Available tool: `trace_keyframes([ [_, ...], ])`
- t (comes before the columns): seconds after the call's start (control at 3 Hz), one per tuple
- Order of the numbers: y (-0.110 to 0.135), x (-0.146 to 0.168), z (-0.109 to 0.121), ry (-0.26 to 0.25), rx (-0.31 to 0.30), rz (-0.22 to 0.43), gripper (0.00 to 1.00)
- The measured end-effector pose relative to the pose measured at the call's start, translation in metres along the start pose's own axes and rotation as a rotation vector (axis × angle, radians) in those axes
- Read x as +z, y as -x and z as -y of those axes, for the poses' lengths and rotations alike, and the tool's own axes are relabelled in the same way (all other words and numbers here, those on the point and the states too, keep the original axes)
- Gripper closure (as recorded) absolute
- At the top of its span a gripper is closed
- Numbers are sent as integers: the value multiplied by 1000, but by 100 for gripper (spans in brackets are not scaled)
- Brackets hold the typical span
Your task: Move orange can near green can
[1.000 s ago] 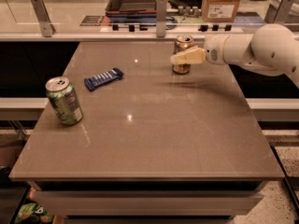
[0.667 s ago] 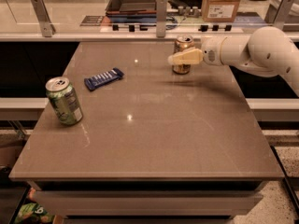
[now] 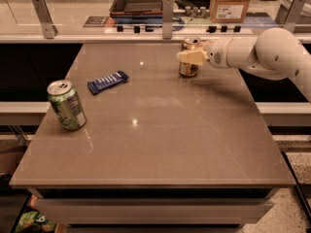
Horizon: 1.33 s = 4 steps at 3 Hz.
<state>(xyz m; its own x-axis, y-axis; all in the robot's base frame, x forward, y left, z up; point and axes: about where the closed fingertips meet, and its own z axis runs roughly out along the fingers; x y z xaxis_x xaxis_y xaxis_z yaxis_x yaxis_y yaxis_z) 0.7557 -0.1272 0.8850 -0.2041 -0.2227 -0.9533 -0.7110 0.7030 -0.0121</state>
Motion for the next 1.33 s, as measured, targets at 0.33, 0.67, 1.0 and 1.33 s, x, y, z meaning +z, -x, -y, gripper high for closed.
trace_keyframes([
  [0.33, 0, 2, -2, 4, 0, 0, 64],
  [0.67, 0, 5, -4, 9, 0, -1, 87],
  [1.0, 0, 7, -5, 12, 0, -1, 100],
  [1.33, 4, 10, -8, 44, -4, -13, 100],
])
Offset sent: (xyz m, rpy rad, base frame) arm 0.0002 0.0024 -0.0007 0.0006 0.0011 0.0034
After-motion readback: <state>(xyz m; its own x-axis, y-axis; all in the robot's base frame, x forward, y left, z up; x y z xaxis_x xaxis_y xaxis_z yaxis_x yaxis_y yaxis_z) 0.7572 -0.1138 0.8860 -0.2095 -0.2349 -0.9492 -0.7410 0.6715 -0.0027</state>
